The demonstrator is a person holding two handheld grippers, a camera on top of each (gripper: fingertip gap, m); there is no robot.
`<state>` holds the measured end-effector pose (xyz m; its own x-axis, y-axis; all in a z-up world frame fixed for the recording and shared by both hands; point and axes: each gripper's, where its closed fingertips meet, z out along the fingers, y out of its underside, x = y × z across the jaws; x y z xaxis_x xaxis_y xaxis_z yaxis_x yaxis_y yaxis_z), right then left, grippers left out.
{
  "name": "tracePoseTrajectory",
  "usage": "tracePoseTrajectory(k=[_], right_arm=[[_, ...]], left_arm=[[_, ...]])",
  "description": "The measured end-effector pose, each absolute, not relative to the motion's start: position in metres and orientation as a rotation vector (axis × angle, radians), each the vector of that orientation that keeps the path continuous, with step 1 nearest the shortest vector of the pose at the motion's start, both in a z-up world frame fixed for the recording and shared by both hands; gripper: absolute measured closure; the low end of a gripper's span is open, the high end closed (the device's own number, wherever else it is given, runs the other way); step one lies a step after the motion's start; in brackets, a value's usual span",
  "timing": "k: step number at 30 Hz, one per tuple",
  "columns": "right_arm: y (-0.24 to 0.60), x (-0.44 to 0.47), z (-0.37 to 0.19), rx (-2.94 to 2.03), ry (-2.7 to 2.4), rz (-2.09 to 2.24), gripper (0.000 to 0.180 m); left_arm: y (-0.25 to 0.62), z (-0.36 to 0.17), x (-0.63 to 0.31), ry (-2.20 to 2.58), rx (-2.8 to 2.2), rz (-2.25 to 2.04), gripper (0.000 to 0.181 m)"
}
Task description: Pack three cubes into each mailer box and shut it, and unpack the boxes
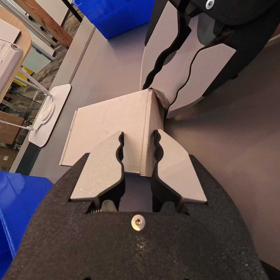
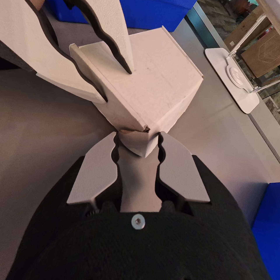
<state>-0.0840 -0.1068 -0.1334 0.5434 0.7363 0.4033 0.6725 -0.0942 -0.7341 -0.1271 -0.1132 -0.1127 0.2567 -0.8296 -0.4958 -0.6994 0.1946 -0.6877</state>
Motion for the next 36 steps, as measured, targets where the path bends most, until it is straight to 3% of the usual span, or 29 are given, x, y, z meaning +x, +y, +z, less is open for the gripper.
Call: tracePoseTrajectory(k=[11,20,27,31,36], right_arm=[[-0.130,-0.073,-0.112,-1.804,-1.187,0.462,0.119],[-0.075,-0.051,-0.097,-1.997,-1.215,0.644,0.101],[-0.043,-0.060,-0.127,-2.009,-1.254,0.641,0.096],[-0.047,-0.057,-0.145,-2.129,-1.211,0.660,0.096],[-0.056,-0.060,-0.131,-2.309,-0.773,1.113,0.098]], left_arm=[[-0.130,-0.113,-0.138,1.631,-1.429,-0.084,0.147],[-0.113,-0.110,-0.163,1.520,-1.674,0.123,0.154],[-0.097,-0.083,-0.170,1.188,-1.904,-0.030,0.179],[-0.090,-0.049,-0.150,1.138,-1.793,-0.167,0.156],[-0.062,-0.063,-0.121,1.197,-1.955,-0.277,0.153]])
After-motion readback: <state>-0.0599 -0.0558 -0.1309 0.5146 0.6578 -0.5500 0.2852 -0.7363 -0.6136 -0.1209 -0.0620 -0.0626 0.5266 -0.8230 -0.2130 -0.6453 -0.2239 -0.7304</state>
